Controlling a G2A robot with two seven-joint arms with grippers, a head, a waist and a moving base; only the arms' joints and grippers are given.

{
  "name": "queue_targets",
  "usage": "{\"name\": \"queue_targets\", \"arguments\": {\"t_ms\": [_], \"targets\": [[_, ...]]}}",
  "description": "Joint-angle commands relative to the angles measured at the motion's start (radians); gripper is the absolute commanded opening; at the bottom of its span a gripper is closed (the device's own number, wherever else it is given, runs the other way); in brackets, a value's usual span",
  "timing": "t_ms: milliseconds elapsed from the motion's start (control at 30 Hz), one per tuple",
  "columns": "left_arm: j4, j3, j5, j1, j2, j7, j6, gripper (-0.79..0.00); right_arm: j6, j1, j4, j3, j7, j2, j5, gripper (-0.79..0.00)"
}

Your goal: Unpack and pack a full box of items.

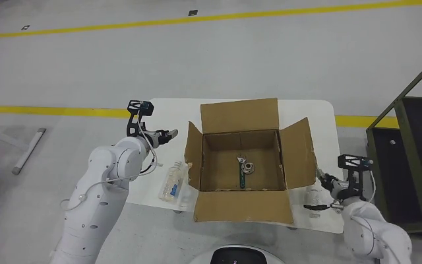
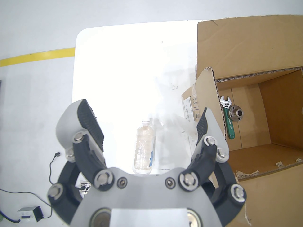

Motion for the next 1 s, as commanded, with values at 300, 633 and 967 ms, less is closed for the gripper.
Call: {"name": "queue_targets", "arguments": {"t_ms": [300, 633, 967], "targets": [[0.0, 0.0, 0.0, 0.0, 0.0, 0.0, 0.0, 0.0, -0.087, -0.051, -0.2, 0.078, -0.271, -0.011, 0.369, -0.785], [0.0, 0.0, 0.0, 0.0, 0.0, 0.0, 0.0, 0.0, -0.059, 0.123, -0.159, -0.29, -0.093, -0.001, 0.059, -0.785], [0.0, 0.0, 0.0, 0.0, 0.0, 0.0, 0.0, 0.0, 0.166, 0.415, 0.334, -0.665, 0.03, -0.037, -0.307, -0.785]]}}
